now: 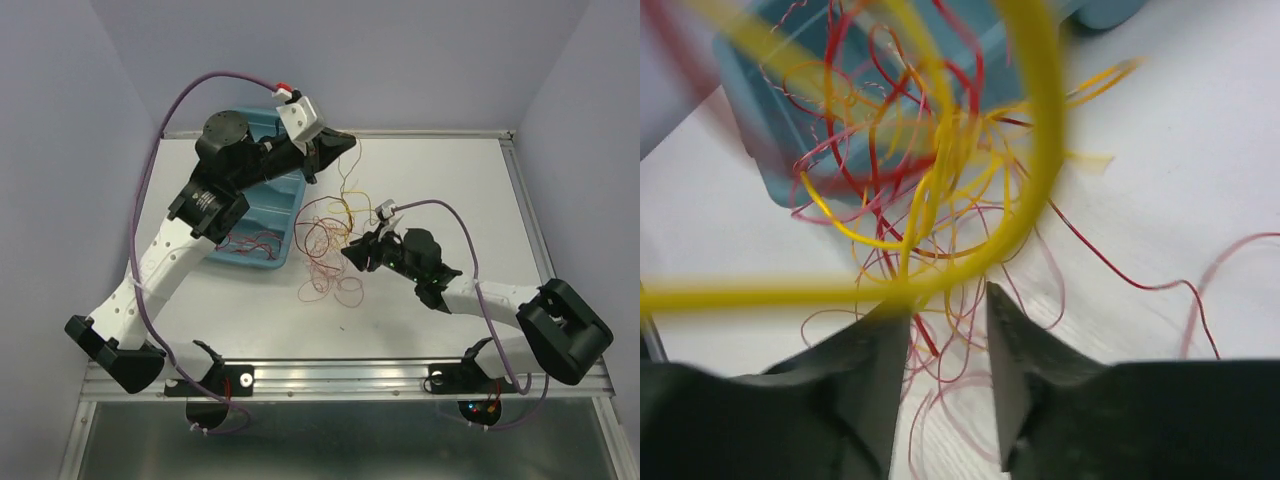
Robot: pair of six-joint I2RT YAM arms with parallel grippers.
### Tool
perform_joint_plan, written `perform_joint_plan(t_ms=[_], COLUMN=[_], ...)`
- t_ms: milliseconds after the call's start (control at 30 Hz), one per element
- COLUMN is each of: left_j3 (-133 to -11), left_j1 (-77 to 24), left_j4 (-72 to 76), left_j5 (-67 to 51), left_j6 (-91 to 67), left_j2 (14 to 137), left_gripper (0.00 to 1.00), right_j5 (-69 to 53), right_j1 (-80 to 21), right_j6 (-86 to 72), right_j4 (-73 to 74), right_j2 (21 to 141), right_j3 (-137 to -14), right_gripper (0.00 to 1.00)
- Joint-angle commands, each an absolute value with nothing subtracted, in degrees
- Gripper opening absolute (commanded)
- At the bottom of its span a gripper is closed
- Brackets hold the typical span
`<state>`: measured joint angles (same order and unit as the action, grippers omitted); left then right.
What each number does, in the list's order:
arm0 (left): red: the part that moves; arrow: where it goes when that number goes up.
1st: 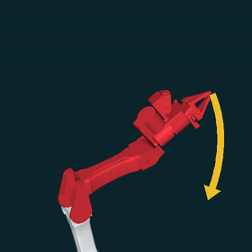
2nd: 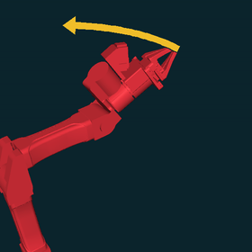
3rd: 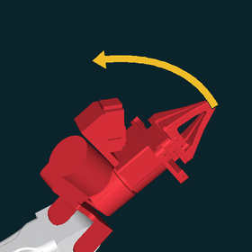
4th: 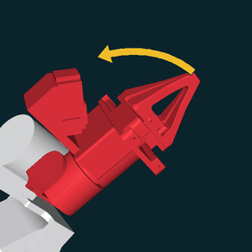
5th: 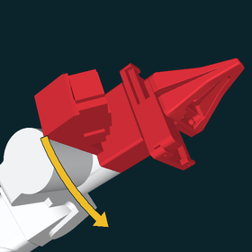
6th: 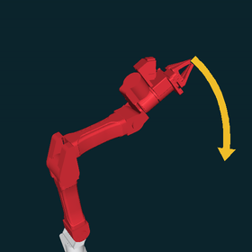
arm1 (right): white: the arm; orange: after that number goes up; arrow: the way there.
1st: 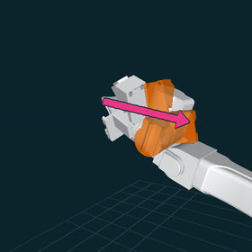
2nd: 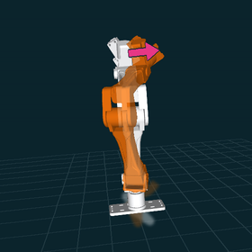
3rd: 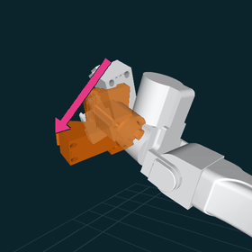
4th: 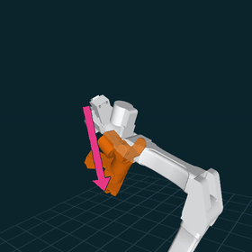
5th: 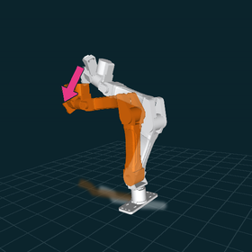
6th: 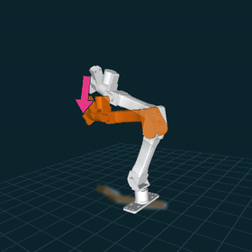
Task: Untangle the cables
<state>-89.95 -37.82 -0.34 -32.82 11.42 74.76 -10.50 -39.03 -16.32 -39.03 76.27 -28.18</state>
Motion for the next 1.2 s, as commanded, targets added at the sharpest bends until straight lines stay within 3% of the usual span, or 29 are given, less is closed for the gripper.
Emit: perform_joint_plan(t_ms=[0,33,67,300,433,500,533,567,600,633,700,767,1167], left_j3=[-100.25,-101.76,-103.17,-105.83,-104.59,-104.68,-104.5,-104.41,-103.8,-103.45,-101.88,-101.16,-105.55], left_j1=[-38.06,-38.06,-38.06,-38.06,-38.06,-38.06,-38.06,-38.06,-38.06,-38.06,-38.06,-38.06,-38.14], left_j4=[-2.02,-1.93,-2.02,4.91,8.0,7.91,7.48,7.38,7.21,7.21,7.73,8.0,8.61], left_j5=[-30.69,-27.89,-26.47,-11.61,-11.95,-13.7,-14.49,-15.72,-16.17,-16.78,-17.83,-18.98,-23.64], left_j6=[8.88,8.88,8.96,10.37,9.49,8.18,7.65,6.69,6.33,5.98,5.19,4.75,-2.54], left_j2=[75.14,75.32,75.24,68.65,65.39,65.39,65.56,65.91,66.0,66.27,66.36,66.53,70.13], left_gripper=[0.0,0.0,0.0,0.0,0.0,0.0,0.0,0.0,0.0,0.0,0.0,0.0,0.0], right_j5=[-5.64,-1.54,1.29,31.88,32.61,23.87,17.12,3.74,-2.05,-6.11,-19.03,-28.77,-30.94], right_j1=[-39.11,-39.11,-39.11,-36.04,-31.03,-30.59,-30.59,-30.67,-30.67,-30.59,-30.67,-30.94,-42.35], right_j6=[-17.39,-17.92,-18.36,-32.15,-37.62,-34.65,-28.19,-26.12,-24.28,-24.08,-21.9,-22.23,-12.76], right_j4=[-40.09,-39.38,-38.77,-24.72,-20.83,-22.83,-30.68,-35.2,-43.34,-45.51,-48.06,-49.56,-46.06], right_j2=[76.11,75.42,74.98,70.84,67.68,65.84,63.13,61.97,59.7,58.89,57.84,57.48,67.49], right_j3=[-33.05,-32.96,-32.87,-32.78,-31.64,-30.59,-27.71,-26.12,-24.62,-23.65,-23.99,-24.61,-30.93], right_gripper=[0.33,0.12,0.03,0.01,0.01,0.01,0.27,0.48,0.82,0.94,1.0,1.0,1.0])
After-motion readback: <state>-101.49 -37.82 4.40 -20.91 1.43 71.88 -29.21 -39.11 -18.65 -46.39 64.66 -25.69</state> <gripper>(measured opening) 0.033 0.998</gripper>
